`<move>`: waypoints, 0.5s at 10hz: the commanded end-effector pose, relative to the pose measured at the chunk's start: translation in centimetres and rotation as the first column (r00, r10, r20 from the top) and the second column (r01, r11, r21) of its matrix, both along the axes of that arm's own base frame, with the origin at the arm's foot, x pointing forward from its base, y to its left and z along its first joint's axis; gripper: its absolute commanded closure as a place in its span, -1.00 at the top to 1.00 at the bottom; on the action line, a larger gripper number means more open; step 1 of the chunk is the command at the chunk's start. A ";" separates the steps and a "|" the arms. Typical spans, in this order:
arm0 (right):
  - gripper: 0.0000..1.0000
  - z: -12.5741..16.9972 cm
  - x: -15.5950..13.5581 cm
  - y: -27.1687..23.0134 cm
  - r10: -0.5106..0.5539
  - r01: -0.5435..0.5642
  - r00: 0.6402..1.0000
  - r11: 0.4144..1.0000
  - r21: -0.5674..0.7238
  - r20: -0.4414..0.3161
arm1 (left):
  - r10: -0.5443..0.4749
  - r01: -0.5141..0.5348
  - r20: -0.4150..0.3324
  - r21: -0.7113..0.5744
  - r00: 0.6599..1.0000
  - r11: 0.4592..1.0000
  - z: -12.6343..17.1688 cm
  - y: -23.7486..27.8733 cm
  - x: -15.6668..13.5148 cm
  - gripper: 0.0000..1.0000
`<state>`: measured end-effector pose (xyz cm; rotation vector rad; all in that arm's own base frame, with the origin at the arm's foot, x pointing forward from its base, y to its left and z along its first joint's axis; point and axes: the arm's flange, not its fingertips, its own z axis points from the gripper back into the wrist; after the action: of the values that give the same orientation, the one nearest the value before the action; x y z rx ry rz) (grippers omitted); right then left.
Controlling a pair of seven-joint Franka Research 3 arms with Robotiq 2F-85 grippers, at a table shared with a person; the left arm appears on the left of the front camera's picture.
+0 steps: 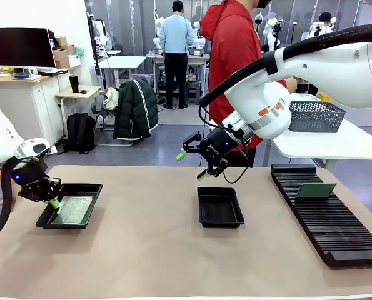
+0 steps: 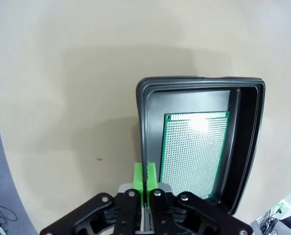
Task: Inspect and transfer BCBs to ESD trays.
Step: Pick up the ESD tray and place it on the left side of the table.
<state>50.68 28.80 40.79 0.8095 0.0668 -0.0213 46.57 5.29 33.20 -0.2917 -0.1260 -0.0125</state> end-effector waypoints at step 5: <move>1.00 0.0 0.1 0.3 -0.011 0.011 1.000 1.000 -0.019 0.004 | 0.000 0.000 -0.003 0.042 1.000 0.999 -2.5 0.9 0.3 -1.00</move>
<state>50.68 28.80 40.79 0.8096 0.0668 -0.0214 46.84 5.83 31.29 -0.2694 -0.1134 -0.0049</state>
